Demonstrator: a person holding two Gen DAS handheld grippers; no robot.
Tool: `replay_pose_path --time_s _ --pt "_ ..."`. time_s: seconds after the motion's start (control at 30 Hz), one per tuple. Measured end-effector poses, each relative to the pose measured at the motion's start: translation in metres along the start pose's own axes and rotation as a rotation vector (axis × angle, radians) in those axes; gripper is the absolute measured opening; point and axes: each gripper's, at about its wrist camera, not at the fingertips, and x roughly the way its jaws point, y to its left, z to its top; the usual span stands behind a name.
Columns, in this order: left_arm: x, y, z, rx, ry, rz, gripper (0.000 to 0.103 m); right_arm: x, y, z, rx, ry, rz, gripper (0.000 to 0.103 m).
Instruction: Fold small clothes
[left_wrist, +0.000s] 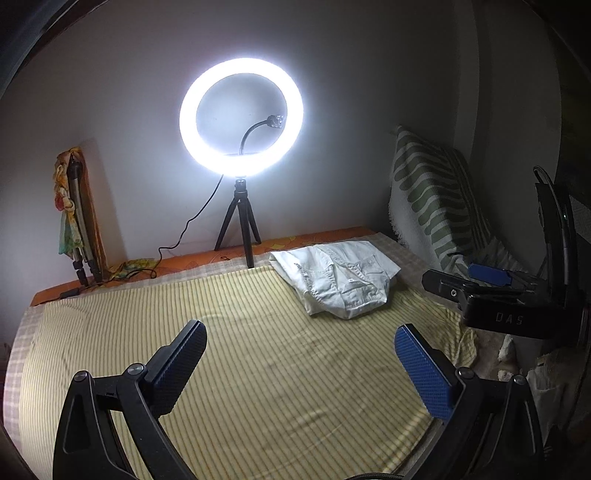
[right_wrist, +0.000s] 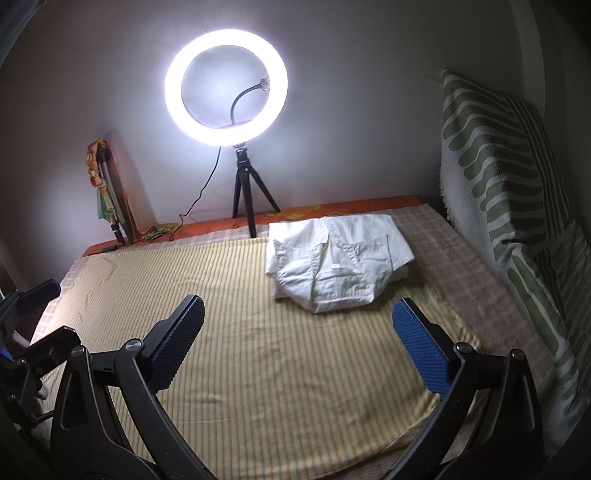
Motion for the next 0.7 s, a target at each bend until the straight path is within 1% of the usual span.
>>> replay_pose_path --time_s 0.17,0.27,0.33,0.4,0.5,0.7 --pt "-0.018 0.008 -0.016 0.001 0.005 0.009 0.103 -0.009 0.015 -0.021 -0.006 0.007 -0.012 0.103" --pt "-0.022 0.009 -0.025 -0.002 0.018 0.013 0.103 -0.012 0.019 -0.033 0.0 -0.009 -0.025 0.103" --pt "-0.023 0.009 -0.03 0.001 0.026 0.015 0.103 -0.013 0.021 -0.041 0.003 -0.035 -0.029 0.103" --pt "-0.021 0.008 -0.034 0.016 0.031 0.019 0.103 -0.012 0.023 -0.045 -0.003 -0.045 -0.029 0.103" --pt "-0.018 0.008 -0.041 0.041 0.04 0.048 0.103 -0.008 0.028 -0.048 -0.034 -0.034 -0.037 0.103" --pt "-0.011 0.011 -0.048 0.033 0.071 0.052 0.103 0.0 0.029 -0.05 -0.018 -0.012 -0.034 0.103"
